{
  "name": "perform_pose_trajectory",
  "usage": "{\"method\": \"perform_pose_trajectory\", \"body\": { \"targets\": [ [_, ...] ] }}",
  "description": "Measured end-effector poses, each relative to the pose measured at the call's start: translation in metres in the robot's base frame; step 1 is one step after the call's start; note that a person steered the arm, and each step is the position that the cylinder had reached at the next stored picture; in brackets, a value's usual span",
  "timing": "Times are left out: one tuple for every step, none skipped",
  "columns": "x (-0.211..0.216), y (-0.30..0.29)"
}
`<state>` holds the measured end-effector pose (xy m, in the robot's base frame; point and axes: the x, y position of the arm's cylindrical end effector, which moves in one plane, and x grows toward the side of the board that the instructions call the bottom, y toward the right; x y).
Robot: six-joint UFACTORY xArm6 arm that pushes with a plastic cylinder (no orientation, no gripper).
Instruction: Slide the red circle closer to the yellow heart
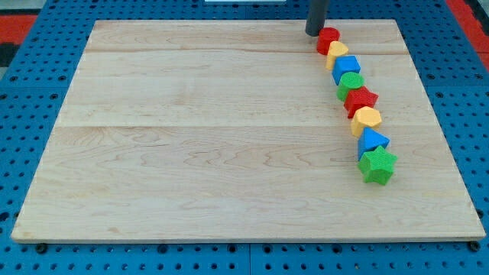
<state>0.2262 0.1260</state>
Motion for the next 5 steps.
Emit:
{"method": "perform_pose_trajectory", "body": {
  "targets": [
    [0.000,0.001],
    [0.000,0.001],
    [0.000,0.004],
    [-0.003,0.004],
    [-0.005,-0.023]
  ]
}}
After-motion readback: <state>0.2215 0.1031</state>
